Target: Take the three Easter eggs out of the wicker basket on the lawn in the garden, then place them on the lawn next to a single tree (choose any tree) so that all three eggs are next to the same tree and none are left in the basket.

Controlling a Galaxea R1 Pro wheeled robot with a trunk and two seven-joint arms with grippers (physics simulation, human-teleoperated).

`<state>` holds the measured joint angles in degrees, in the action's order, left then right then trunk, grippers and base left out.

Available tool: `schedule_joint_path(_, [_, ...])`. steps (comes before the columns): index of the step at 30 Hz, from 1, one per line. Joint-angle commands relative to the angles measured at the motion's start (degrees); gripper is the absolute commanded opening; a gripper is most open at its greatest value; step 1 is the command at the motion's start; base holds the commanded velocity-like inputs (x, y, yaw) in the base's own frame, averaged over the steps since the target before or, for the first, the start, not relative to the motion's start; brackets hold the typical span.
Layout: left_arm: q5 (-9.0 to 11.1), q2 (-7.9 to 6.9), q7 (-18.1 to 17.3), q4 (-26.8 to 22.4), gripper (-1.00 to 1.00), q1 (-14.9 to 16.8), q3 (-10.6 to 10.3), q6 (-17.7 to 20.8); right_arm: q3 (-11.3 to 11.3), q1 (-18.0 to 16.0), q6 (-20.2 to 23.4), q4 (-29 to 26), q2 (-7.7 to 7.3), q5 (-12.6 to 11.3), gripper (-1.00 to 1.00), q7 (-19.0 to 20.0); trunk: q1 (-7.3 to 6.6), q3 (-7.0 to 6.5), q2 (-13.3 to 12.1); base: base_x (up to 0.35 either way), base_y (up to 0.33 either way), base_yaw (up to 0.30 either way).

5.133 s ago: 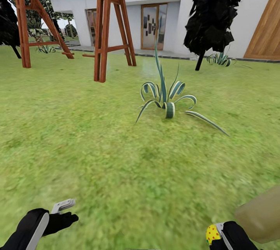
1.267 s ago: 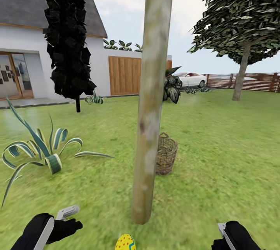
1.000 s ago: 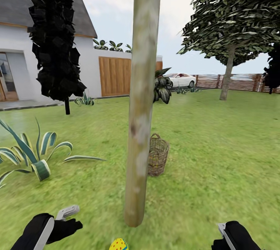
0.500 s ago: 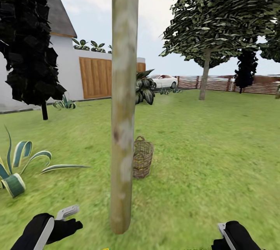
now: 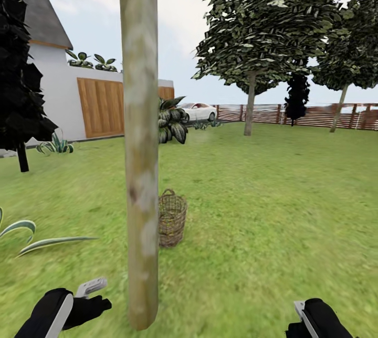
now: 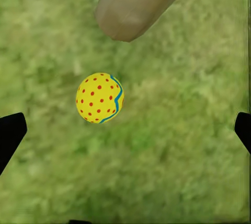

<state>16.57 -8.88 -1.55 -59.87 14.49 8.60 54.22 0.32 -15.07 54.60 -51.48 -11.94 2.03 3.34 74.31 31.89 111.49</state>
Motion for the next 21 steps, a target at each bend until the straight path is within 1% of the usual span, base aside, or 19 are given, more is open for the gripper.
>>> schedule_joint_path(1, [0.0,0.00,-0.1,-0.1,1.00,0.0,0.1,0.3,0.1,0.0,0.3,-0.4,0.00,0.3,1.00,0.4,-0.23,-0.16,-0.4,0.000,0.000,-0.286])
schedule_joint_path(21, [0.0,0.00,-0.2,0.0,1.00,0.0,0.1,0.2,-0.1,0.0,0.4,-1.3,-0.09,0.3,1.00,0.4,-4.62,-4.65,-8.4,0.000,0.000,-0.286])
